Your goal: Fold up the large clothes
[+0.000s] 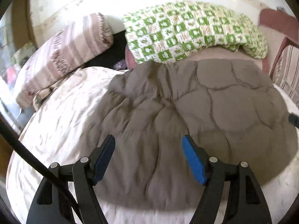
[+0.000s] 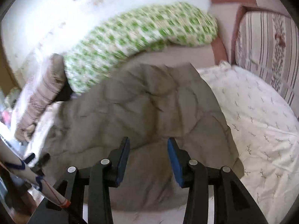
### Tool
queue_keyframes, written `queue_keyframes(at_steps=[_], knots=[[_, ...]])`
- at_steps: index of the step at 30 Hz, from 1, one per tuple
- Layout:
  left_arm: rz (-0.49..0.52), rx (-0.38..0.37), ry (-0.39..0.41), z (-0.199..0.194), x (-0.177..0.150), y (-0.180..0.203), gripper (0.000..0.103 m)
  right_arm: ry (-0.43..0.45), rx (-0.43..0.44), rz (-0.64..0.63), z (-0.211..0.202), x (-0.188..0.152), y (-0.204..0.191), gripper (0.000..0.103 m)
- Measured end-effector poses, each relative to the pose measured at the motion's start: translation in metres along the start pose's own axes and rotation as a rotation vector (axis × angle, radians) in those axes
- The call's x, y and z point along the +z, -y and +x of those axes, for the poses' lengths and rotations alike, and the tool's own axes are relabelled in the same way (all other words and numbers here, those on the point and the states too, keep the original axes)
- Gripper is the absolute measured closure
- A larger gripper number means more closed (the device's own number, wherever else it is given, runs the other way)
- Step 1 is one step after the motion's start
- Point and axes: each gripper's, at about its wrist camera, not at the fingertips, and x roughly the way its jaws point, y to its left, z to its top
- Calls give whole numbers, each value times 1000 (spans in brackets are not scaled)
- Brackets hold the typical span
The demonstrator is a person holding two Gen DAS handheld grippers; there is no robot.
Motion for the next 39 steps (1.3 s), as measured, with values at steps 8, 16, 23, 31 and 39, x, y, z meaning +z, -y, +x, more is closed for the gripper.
queue_keyframes(at_steps=[8,16,23,31,39], knots=[[-2,60,32,-15,-22,-6,29,19,67,-82,-7,-34,-51,56],[-36,47,-73,40,-30,-15,26,-81,28,-213,72,-57,-68,56],[16,94,-68,58,-28,-2,25,-152,33,-190,113,-56,-61,56],[-134,113,57,28,-7,-43,25,26,30,-12,49,-11,-6,61],[-249,155,-115,70,-12,-85,25,-79,-142,163,66,-13,85,86]])
